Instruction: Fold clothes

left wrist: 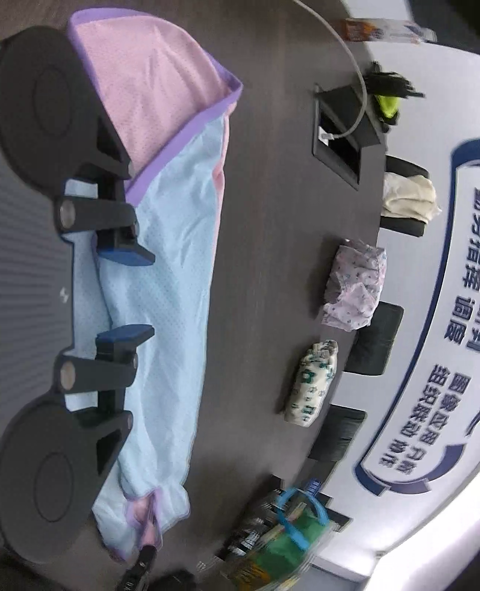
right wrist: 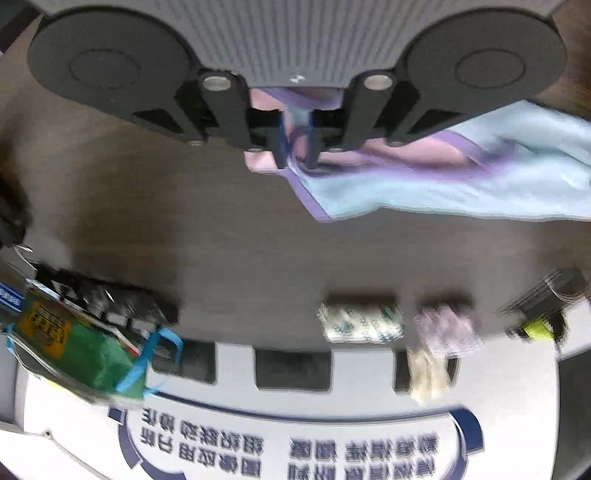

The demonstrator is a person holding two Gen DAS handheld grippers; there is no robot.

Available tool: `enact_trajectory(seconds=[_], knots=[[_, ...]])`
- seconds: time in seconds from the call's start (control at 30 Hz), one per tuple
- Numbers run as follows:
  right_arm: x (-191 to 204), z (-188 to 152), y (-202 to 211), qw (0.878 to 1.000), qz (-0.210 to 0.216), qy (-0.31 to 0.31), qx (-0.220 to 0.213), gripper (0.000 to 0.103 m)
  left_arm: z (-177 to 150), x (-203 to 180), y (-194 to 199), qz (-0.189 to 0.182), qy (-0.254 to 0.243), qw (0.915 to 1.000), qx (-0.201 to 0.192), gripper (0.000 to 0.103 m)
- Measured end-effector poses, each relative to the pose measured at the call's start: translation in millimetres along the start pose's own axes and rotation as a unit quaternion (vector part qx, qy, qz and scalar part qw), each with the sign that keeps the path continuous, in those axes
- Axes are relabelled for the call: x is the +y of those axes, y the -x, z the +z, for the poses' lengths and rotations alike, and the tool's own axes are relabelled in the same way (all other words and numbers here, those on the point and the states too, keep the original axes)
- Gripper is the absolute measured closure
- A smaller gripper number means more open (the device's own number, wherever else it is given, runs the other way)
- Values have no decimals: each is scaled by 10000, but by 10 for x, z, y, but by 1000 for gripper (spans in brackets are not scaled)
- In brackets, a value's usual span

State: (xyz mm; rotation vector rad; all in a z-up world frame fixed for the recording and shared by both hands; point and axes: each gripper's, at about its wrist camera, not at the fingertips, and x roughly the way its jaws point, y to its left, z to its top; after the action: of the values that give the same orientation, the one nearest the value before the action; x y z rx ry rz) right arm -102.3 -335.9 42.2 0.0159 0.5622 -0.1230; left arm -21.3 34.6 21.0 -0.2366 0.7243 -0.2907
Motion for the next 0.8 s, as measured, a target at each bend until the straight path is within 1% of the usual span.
enact_trajectory(seconds=[0.03, 0.07, 0.13, 0.2, 0.27, 0.37, 0.43, 0.47, 0.5, 0.53, 0.57, 0.6, 0.67, 0.7, 0.73, 0.8], knots=[[9, 53, 71, 9998, 95, -58, -174, 69, 31, 95, 81, -22, 175, 9997, -137, 69], [42, 99, 116, 9993, 201, -80, -294, 68, 62, 195, 148, 45, 323, 9992, -244, 68], [174, 165, 151, 9979, 515, -43, -393, 68, 139, 411, 175, 325, 610, 9972, -276, 65], [373, 171, 85, 9948, 956, 66, -358, 68, 220, 631, 175, 625, 900, 9936, -267, 66], [634, 138, -27, 9900, 1357, 282, -252, 68, 275, 758, 130, 697, 1036, 9919, -222, 67], [998, 66, -158, 9846, 1577, 742, -130, 68, 313, 801, 36, 852, 1124, 9899, -148, 66], [1129, 46, -205, 9819, 1698, 841, -59, 68, 339, 837, -30, 877, 1250, 9882, -122, 67], [1194, 36, -229, 9804, 1757, 890, -24, 68, 355, 861, -57, 848, 1313, 9877, -109, 69], [1249, 30, -250, 9792, 1805, 926, 9, 68, 363, 892, -73, 805, 1365, 9873, -105, 74], [1282, 32, -263, 9787, 1826, 933, 34, 68, 374, 936, -85, 756, 1446, 9866, -81, 83], [1316, 35, -276, 9783, 1846, 941, 59, 68, 389, 988, -100, 708, 1545, 9854, -38, 85], [1345, 36, -289, 9777, 1873, 945, 83, 68, 398, 1044, -112, 664, 1675, 9836, -15, 86], [1387, 36, -313, 9761, 1954, 942, 129, 68, 428, 1157, -141, 625, 1949, 9788, -13, 98], [1405, 31, -324, 9754, 1984, 947, 156, 69, 444, 1203, -152, 606, 2051, 9769, -24, 99], [1417, 16, -336, 9750, 1991, 965, 192, 69, 455, 1230, -148, 582, 2097, 9760, -84, 102], [1441, -15, -360, 9742, 2005, 1001, 264, 69, 467, 1270, -121, 570, 2163, 9743, -278, 103]])
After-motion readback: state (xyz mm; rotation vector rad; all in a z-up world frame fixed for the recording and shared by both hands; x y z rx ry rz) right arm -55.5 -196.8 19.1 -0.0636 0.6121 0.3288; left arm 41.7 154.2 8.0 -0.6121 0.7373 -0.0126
